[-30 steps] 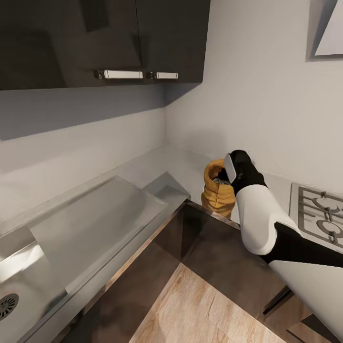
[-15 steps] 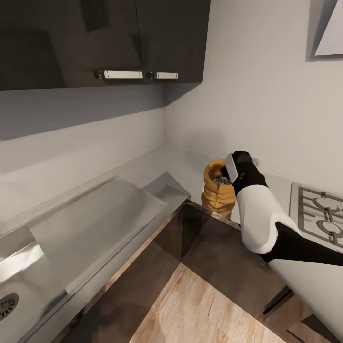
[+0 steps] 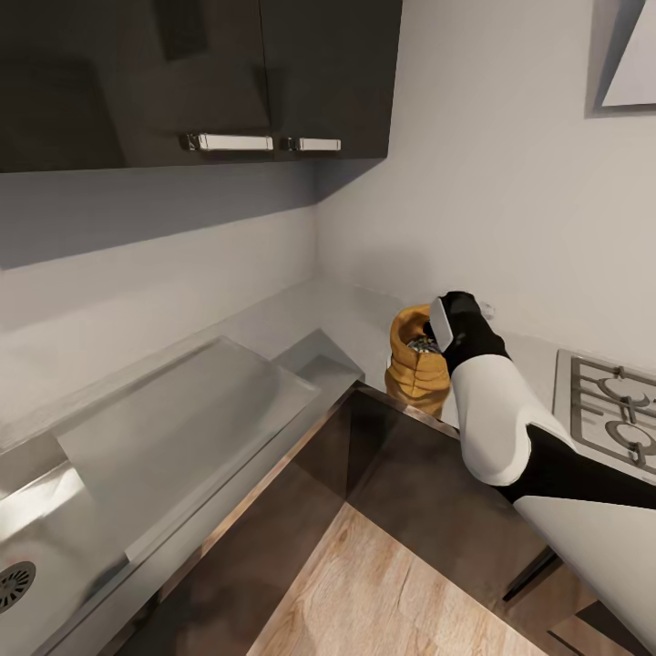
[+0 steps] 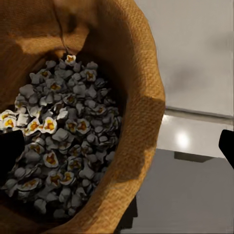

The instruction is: In the kitchen, take the popcorn bag from the countertop, put it into the microwave, and heat it until the popcorn is cooked so the cooked popcorn ends up inside the bag.

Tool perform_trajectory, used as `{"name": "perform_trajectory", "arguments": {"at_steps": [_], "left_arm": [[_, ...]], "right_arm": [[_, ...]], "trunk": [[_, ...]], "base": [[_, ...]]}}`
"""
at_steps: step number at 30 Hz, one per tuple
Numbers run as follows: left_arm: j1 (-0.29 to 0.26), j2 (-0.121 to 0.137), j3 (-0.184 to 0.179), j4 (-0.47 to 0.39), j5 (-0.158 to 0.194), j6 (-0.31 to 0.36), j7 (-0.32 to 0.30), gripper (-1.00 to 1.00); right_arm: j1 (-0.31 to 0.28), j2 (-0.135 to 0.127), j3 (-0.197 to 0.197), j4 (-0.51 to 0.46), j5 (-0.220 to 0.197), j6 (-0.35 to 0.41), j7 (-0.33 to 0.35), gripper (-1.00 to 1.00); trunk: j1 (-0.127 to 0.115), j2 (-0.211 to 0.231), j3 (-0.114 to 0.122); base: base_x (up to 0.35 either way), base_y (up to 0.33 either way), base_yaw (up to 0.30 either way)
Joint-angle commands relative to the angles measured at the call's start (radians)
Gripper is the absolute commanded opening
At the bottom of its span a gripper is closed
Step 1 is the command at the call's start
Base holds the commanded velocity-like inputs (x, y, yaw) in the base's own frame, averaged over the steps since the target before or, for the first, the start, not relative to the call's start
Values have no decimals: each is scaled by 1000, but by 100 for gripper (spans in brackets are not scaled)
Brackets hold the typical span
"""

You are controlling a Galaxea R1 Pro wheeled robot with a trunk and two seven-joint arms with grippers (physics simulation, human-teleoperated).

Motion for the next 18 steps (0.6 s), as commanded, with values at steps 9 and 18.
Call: {"name": "perform_trajectory", "arguments": {"at_steps": [9,18], "left_arm": [[0,-2,1,-1,6,-2,0,100],[0,-2,1,-1,6,-2,0,100]], "right_arm": [[7,1,-12,33,27,-27,-21,100],[6,1,-2,-17,16,21,-35,100]], "trunk": [[0,-1,-1],[0,-1,-1]], "base": [[0,0,0],[0,0,0]]}}
